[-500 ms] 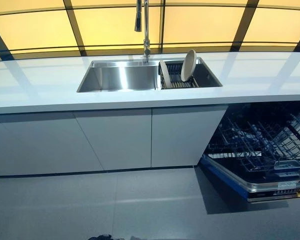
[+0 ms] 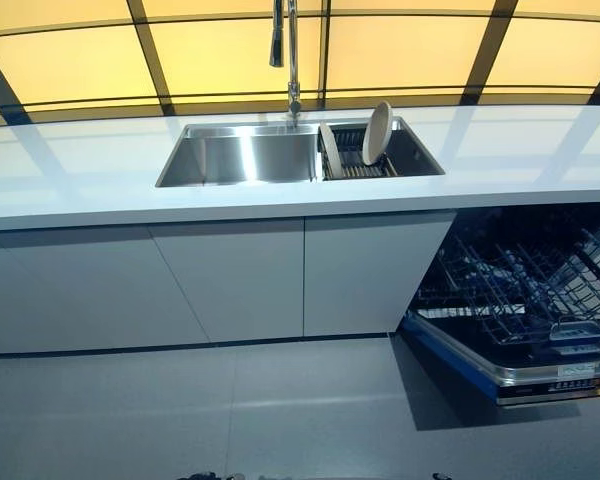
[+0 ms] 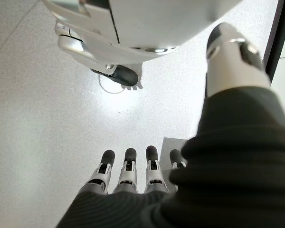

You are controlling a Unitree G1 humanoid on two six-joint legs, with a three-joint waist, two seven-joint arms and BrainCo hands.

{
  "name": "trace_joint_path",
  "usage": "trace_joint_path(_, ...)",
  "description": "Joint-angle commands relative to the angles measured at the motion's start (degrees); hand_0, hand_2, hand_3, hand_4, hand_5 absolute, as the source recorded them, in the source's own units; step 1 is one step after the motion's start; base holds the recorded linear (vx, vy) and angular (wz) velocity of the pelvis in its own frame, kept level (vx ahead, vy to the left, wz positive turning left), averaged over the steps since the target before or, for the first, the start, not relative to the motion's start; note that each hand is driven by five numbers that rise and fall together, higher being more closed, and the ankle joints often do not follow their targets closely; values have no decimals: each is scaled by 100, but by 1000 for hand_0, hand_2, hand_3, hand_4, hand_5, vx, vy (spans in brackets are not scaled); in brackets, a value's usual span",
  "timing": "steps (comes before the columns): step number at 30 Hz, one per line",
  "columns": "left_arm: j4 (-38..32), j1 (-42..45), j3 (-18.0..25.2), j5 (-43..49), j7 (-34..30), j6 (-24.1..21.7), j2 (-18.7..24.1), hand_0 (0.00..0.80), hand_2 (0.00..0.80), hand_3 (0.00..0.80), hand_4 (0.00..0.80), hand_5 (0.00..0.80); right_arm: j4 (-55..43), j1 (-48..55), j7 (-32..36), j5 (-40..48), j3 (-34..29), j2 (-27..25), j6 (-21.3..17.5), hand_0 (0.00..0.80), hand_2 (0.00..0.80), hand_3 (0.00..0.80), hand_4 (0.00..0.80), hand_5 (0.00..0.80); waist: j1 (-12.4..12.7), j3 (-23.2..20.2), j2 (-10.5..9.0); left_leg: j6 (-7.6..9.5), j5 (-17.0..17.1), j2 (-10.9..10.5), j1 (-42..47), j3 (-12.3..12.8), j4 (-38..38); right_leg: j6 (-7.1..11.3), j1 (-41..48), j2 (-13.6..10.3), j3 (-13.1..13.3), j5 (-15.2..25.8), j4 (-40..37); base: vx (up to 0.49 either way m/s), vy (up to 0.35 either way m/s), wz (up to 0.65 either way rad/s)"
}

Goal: Take plates into dishwasher

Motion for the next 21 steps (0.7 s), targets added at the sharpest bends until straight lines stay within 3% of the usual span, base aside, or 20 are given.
trace_joint_path(1,457,-344,201,26,127,67,-201,0,0,0,0,0,255,-355,-102,167,70,0,10,0,0,0,0,0,19,116,-63,638,-241,-630,28,63,-8,-12,-59,229,118,13,182,0,0,0)
trace_joint_path(21,548,-354,233,158,184,220,-192,0,0,0,0,0,210,-401,64,226,177,71,256,0,0,0,0,0,-1,139,-88,603,-199,-537,38,96,-8,-96,-90,328,166,-91,316,0,-13,0)
